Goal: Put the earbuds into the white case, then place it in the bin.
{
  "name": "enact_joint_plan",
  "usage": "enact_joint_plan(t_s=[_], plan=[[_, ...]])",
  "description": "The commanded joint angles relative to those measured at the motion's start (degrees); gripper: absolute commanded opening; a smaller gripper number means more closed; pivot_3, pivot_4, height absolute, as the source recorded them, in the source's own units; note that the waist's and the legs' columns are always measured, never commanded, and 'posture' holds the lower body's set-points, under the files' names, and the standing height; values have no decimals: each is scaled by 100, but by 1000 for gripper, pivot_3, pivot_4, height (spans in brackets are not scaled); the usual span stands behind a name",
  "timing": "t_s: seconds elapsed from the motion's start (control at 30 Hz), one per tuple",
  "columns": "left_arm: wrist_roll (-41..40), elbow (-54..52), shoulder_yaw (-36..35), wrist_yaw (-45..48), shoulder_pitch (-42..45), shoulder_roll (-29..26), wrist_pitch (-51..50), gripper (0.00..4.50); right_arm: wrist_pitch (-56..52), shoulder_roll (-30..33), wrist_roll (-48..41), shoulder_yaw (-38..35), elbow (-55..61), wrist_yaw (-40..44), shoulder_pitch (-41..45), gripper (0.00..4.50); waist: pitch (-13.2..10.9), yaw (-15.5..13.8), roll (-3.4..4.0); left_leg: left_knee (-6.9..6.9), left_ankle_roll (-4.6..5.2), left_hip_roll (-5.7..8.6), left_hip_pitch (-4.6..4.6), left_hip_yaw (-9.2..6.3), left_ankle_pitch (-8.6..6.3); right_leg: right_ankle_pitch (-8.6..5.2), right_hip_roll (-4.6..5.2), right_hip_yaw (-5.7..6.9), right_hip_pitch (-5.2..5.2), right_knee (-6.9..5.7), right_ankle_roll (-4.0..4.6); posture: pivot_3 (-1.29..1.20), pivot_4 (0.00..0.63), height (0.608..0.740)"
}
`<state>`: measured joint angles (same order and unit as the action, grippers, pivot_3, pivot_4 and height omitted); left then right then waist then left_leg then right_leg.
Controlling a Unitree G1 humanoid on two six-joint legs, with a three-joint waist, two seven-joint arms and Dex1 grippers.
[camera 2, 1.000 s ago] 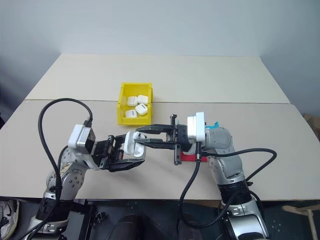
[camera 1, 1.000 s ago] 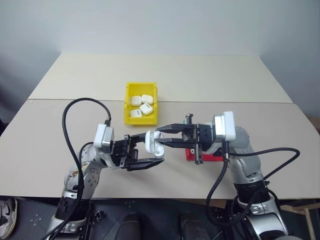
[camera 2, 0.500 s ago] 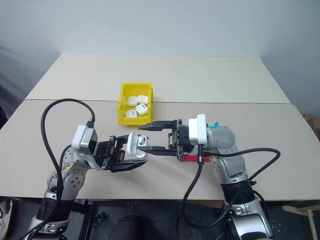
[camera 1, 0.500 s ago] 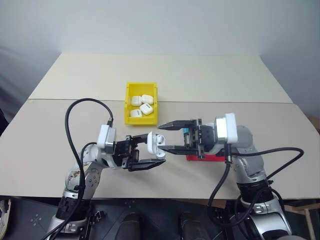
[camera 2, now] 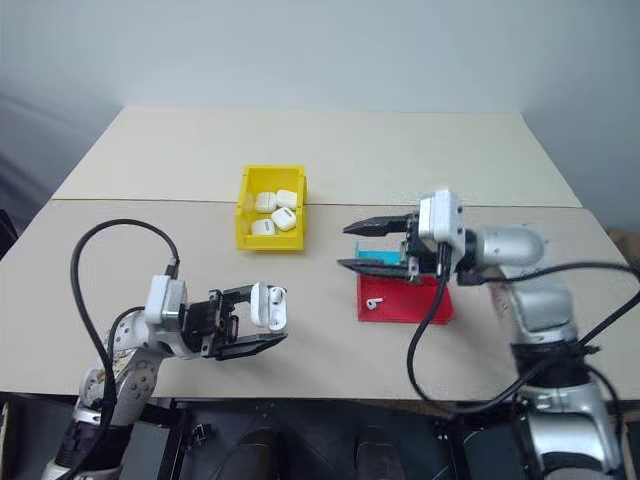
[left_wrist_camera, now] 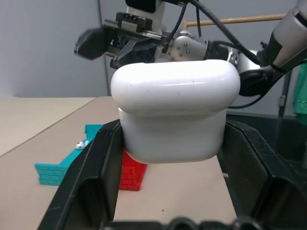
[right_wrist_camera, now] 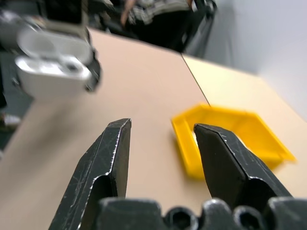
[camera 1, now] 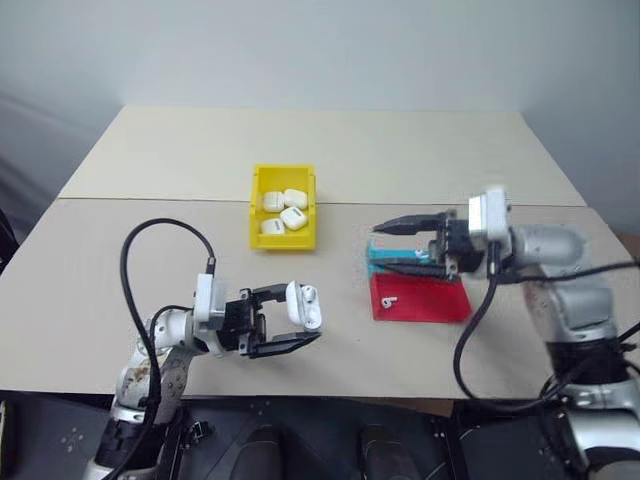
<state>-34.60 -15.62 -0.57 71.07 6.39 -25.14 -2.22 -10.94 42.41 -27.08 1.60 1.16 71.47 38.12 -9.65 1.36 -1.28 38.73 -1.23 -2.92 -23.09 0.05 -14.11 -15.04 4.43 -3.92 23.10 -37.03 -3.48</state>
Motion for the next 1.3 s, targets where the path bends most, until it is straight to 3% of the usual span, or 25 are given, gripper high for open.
enact_joint_plan(t_s=[0.03, 0.13, 0.4, 0.43, 0.57, 0.7, 0.9, 1.0, 1.1, 1.3], plan=[[46, -311, -52, -182, -107, -23, 161, 2781, -120, 154, 333, 114, -431, 115, 420, 2573, 0, -8, 0, -2, 0, 0, -1, -1, 0, 0, -1, 1, 1, 0, 0, 0, 150, 740], [156, -355, -1, -310, -221, 27, 282, 2781, -288, 294, 755, 369, -957, 246, 825, 2573, 0, -14, 0, 0, 0, 0, -4, 0, 0, 0, 1, 1, 1, 2, 0, 0, 150, 740], [276, -200, 266, -354, -148, 151, 397, 2781, 681, 687, 2416, 1336, -2331, 718, 1806, 2573, -2, -51, 3, 2, 0, 2, -10, 3, 0, 0, 3, 1, 7, 4, 0, 0, 150, 740], [286, -156, 277, -331, -115, 144, 409, 2781, 862, 679, 2553, 1425, -2527, 807, 1923, 2758, -2, -46, 3, 1, 0, 2, -9, 3, 0, 0, 2, 1, 6, 4, 0, 0, 150, 740], [297, 29, 302, -123, -10, -17, 406, 2781, 1386, 552, 3305, 1939, -3274, 1053, 2516, 3765, -3, -15, 4, 0, 0, 1, -8, 4, 0, 0, 2, 1, 7, 4, 0, 0, 150, 740], [299, 184, 301, -159, 154, -24, 365, 2781, 1640, 314, 4135, 2600, -4046, 1428, 3168, 3765, -6, 27, 10, -1, 0, 1, -8, 6, 0, 0, 2, 0, 9, 3, 0, 0, 150, 740], [384, 165, 421, -233, 156, 9, 362, 2781, 1746, -271, 4617, 2835, -5039, 1358, 3767, 3765, -8, 89, 13, -1, 0, 1, -9, 5, 1, 1, 2, 0, 11, -1, 1, 0, 150, 740], [346, 62, 435, -276, 84, -15, 312, 2781, 2077, -392, 4734, 2877, -5267, 1337, 3803, 3187, -10, 60, 15, -1, 0, 1, -11, 5, 0, 1, 4, 2, 12, 1, 1, 0, 150, 740], [331, 0, 436, -344, 77, -19, 268, 2781, 2170, -535, 4814, 2862, -5450, 1263, 3792, 2239, -10, 78, 16, 0, 0, 1, -10, 6, 0, 1, 4, 1, 11, -1, 1, 0, 150, 740], [321, -23, 414, -338, 100, -95, 181, 2781, 2422, -734, 4947, 2868, -5538, 1143, 3627, 2239, -12, 108, 19, -1, 0, 1, -7, 5, 0, 1, 3, 1, 12, -5, 1, 0, 150, 740]])
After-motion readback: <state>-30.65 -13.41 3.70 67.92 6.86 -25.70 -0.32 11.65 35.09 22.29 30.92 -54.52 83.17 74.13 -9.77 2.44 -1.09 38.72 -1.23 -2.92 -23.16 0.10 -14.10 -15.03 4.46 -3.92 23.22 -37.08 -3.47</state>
